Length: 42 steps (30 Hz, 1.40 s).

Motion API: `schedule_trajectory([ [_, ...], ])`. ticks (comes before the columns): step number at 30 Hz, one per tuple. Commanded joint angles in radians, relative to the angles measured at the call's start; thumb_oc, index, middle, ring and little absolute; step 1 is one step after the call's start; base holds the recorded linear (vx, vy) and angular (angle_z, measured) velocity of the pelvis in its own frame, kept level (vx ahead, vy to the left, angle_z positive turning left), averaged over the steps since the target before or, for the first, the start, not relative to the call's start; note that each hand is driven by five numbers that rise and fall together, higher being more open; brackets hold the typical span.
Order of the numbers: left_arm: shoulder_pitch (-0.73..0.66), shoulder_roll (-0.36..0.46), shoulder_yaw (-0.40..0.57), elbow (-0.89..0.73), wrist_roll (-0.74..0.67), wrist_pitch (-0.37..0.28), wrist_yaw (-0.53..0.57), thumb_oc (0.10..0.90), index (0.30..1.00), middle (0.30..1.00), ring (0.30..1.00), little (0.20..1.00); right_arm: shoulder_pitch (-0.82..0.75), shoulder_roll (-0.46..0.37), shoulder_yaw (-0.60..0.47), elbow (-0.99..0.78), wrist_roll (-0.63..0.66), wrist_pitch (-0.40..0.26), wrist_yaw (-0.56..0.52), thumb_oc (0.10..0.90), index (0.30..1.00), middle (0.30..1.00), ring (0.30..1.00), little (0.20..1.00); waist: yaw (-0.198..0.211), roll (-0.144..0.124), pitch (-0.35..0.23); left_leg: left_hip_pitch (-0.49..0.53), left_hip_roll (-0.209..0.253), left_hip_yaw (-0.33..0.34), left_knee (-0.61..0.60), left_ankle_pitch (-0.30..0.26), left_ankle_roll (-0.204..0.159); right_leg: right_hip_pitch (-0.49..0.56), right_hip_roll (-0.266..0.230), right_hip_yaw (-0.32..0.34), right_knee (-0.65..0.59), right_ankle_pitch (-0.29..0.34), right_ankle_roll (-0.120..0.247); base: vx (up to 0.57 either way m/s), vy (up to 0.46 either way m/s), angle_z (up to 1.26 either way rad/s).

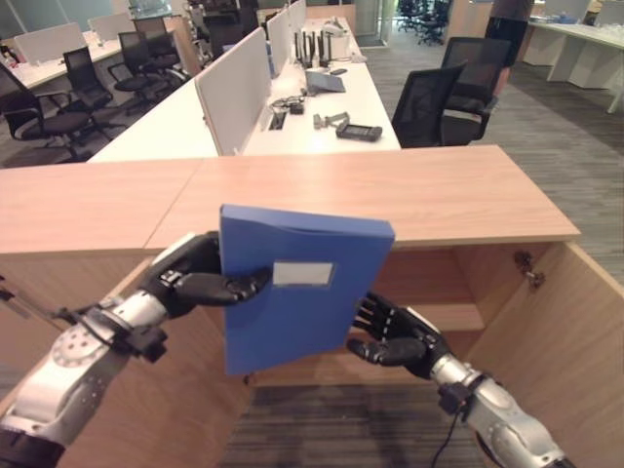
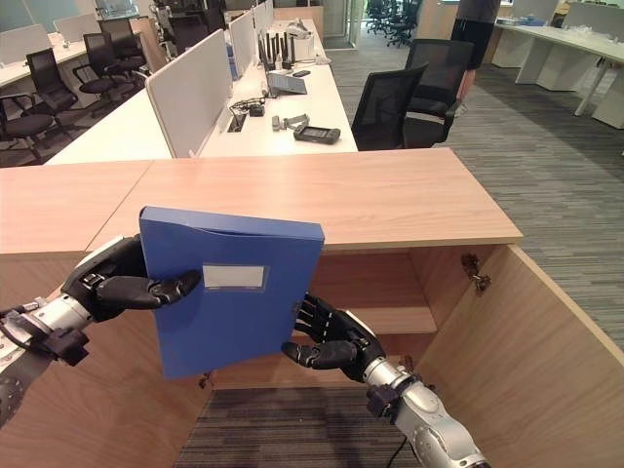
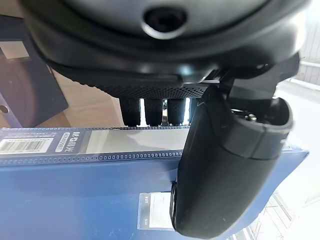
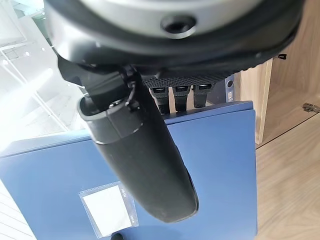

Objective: Put the empty folder in the office cabinet

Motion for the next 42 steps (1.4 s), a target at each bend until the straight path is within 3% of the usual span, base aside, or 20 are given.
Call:
schedule_trajectory([
  [1, -0.219, -0.003, -0.019, -0.018, -0.065, -0.101, -0.043, 0.4, 0.3, 0.3, 0.3, 0.3, -0.162, 0.037, 0.027, -0.155, 0.085, -0.091, 0.042, 0.8, 0.9, 0.9, 0.9, 0.9, -0.003, -0.017, -0.033, -0.003, 0.012, -0.023, -0.006, 0.007, -0.049, 0.08, -0.055, -0.029, 0.022, -0.081, 0.088, 0.0, 0.0, 0.0],
  [16, -0.309, -0.042, -0.19, -0.096, -0.108, -0.051, -0.09, 0.4, 0.3, 0.3, 0.3, 0.3, -0.246, 0.101, 0.093, -0.135, 0.113, -0.096, 0.031, 0.8, 0.9, 0.9, 0.9, 0.9, -0.002, -0.019, -0.034, -0.009, 0.008, -0.021, -0.006, 0.008, -0.045, 0.077, -0.058, -0.026, 0.02, -0.074, 0.088, 0.0, 0.0, 0.0],
  [28, -0.282, -0.115, -0.196, -0.129, -0.133, -0.035, -0.099, 0.4, 0.3, 0.3, 0.3, 0.3, -0.28, 0.122, 0.122, -0.172, 0.131, -0.097, 0.039, 0.8, 0.9, 0.9, 0.9, 0.9, 0.001, -0.023, -0.032, -0.012, 0.007, -0.011, -0.006, 0.004, -0.043, 0.072, -0.059, -0.02, 0.016, -0.07, 0.087, 0.0, 0.0, 0.0],
  [33, -0.279, -0.117, -0.195, -0.137, -0.129, -0.037, -0.095, 0.4, 0.3, 0.3, 0.3, 0.3, -0.277, 0.116, 0.093, -0.159, 0.113, -0.107, 0.025, 0.8, 0.9, 0.9, 0.9, 0.9, -0.001, -0.023, -0.033, -0.011, 0.006, -0.014, -0.006, 0.002, -0.042, 0.072, -0.06, -0.02, 0.015, -0.071, 0.087, 0.0, 0.0, 0.0],
  [42, -0.249, -0.168, -0.156, -0.126, -0.135, -0.03, -0.082, 0.4, 0.3, 0.3, 0.3, 0.3, -0.311, 0.115, -0.064, -0.149, 0.073, -0.172, -0.052, 0.8, 0.9, 0.9, 0.9, 0.9, -0.001, -0.024, -0.039, -0.008, 0.003, -0.022, -0.006, -0.004, -0.036, 0.079, -0.06, -0.022, 0.018, -0.075, 0.085, 0.0, 0.0, 0.0],
])
